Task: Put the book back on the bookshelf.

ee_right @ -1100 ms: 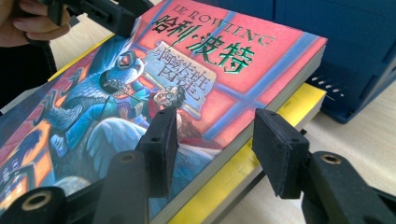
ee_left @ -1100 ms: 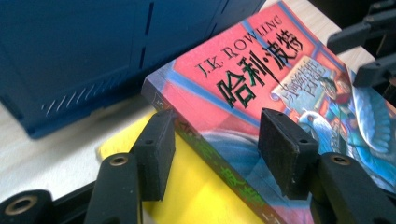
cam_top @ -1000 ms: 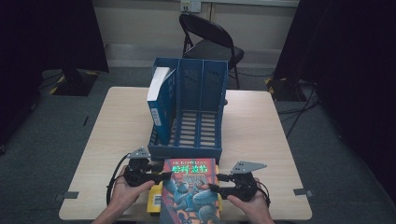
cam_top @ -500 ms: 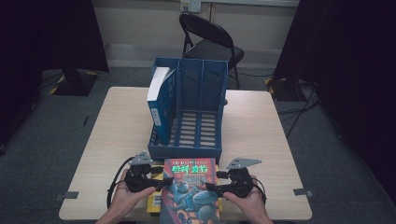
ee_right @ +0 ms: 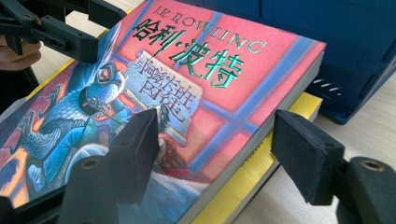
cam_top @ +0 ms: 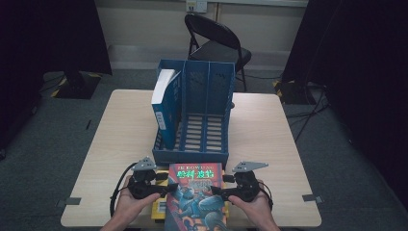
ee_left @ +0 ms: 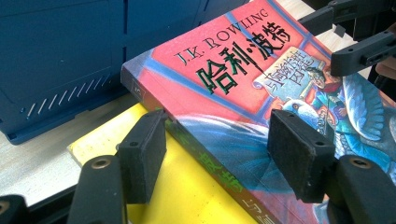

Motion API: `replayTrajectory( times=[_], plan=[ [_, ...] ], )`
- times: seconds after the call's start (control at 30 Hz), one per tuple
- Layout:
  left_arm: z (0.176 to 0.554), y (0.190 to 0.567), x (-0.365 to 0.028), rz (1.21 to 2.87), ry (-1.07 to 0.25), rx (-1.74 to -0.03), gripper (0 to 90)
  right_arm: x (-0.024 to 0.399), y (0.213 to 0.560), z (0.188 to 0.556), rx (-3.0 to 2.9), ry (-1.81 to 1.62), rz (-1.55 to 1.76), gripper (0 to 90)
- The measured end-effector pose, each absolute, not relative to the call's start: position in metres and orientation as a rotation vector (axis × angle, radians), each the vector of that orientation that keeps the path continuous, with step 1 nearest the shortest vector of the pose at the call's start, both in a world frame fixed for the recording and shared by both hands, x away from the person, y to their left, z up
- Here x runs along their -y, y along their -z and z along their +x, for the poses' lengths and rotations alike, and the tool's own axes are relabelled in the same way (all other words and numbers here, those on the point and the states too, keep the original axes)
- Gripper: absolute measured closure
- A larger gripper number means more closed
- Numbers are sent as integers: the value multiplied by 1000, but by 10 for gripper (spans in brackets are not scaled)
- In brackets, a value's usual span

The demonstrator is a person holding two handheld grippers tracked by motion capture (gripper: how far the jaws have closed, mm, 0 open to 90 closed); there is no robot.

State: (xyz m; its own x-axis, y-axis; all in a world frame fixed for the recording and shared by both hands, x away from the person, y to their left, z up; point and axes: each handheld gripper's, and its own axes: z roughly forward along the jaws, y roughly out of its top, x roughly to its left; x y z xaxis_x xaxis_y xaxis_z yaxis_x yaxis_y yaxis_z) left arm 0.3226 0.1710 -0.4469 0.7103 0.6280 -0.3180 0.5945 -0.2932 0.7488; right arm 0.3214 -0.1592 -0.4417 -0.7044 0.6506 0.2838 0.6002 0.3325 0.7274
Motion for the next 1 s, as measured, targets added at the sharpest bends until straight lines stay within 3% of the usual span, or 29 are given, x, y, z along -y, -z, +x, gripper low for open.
replayTrajectory(
  times=[0.1, 0.4, 0.57, 1.0],
  plan=[
    [323, 447, -171, 1981, -44, -938, 373, 159, 442, 321, -2507, -1343, 1191, 324],
    [322, 447, -170, 1983, -57, -938, 366, 169, 435, 319, -2401, -1507, 1280, 548],
    [323, 447, -170, 1977, -54, -936, 364, 168, 437, 316, -2436, -1539, 1284, 591],
    [325, 450, -173, 1944, -48, -936, 365, 140, 443, 345, -2500, -1581, 1229, 553]
  ],
)
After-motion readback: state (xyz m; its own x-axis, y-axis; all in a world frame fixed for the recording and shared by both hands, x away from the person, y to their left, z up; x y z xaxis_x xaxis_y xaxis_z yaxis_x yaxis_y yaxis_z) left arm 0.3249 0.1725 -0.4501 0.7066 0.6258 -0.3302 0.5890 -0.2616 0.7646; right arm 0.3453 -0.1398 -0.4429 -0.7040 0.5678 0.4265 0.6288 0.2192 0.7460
